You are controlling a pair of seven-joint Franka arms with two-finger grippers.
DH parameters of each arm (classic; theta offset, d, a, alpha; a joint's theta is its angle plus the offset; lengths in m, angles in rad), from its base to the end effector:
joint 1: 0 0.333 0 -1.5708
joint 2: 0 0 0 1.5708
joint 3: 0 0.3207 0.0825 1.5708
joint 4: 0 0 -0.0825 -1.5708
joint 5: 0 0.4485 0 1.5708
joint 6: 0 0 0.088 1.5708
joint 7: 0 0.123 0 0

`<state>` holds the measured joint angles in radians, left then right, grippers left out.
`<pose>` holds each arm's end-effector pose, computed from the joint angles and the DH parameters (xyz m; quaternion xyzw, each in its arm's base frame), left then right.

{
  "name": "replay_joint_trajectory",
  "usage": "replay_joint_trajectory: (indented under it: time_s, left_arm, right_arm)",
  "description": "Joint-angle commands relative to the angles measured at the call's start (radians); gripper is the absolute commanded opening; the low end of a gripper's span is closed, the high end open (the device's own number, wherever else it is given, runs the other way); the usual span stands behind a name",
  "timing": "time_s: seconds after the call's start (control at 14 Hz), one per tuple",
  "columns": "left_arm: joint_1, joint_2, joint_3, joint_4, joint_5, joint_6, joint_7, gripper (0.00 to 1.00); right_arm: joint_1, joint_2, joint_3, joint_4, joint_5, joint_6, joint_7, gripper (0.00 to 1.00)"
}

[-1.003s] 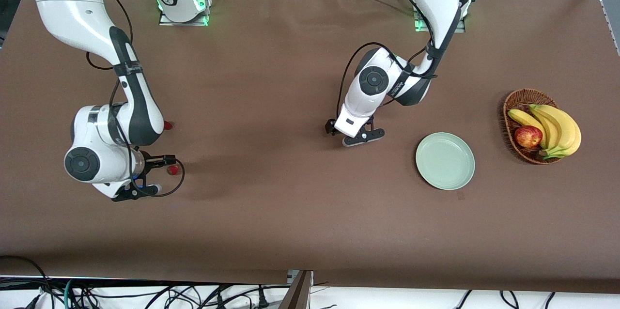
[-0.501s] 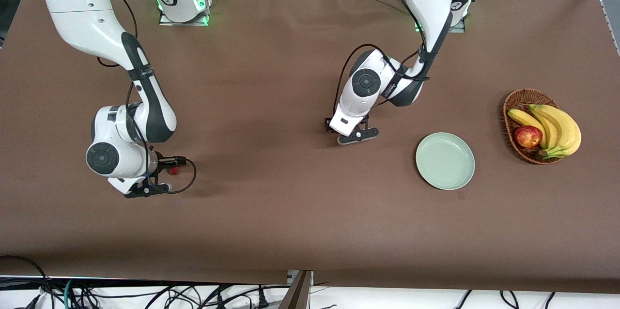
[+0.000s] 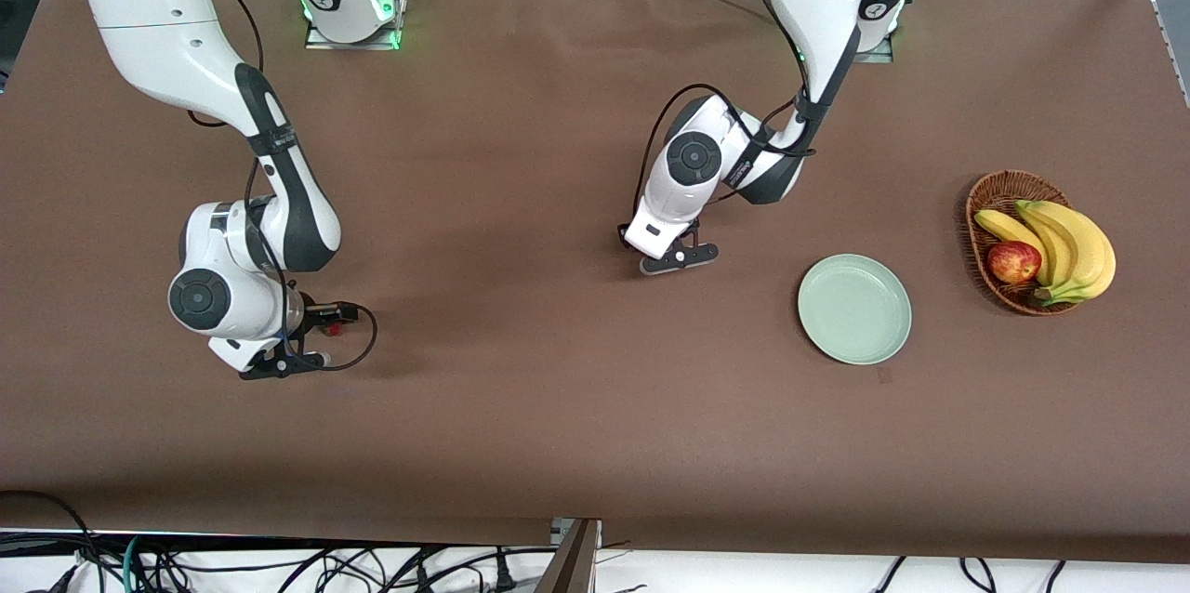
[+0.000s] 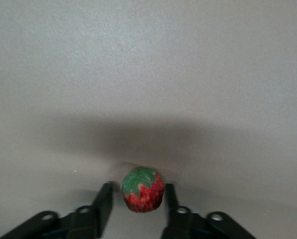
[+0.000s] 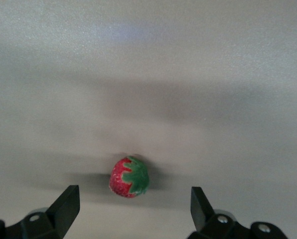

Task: Collect all strawberries into plate
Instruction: 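Carry the strawberry over the plate with the left gripper while the right gripper grasps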

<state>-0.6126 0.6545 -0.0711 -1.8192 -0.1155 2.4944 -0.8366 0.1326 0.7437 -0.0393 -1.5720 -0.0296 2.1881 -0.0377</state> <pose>0.5383 -0.4382 0.1161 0.9899 0.1292 -0.0316 0.0483 0.7319 0.0694 0.1370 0.9945 0.0789 -0.0628 0.0269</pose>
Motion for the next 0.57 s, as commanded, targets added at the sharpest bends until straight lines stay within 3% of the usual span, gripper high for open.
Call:
replay_joint_trajectory:
  time_s: [0.0, 0.07, 0.21, 0.43, 0.5]
  left_arm:
    - [-0.003, 0.020, -0.001, 0.032, 0.022, 0.000, -0.004, 0.21]
    - [0.002, 0.016, -0.001, 0.032, 0.023, -0.003, 0.002, 0.16]
    - [0.023, -0.028, 0.004, 0.031, 0.024, -0.037, 0.052, 0.16]
    - [0.149, -0.091, 0.002, 0.110, 0.027, -0.303, 0.230, 0.17]
    - [0.186, -0.098, 0.004, 0.159, 0.027, -0.404, 0.302, 0.17]
  right_arm:
    - [-0.007, -0.006, 0.006, -0.019, 0.011, 0.031, 0.006, 0.89]
    - [-0.008, -0.003, 0.006, -0.019, 0.011, 0.036, 0.006, 0.89]
    - [-0.007, 0.003, 0.006, -0.019, 0.016, 0.050, 0.006, 0.89]
    - [-0.008, 0.006, 0.006, -0.019, 0.025, 0.052, 0.006, 0.86]
    - [-0.008, 0.006, 0.006, -0.019, 0.025, 0.053, 0.006, 0.79]
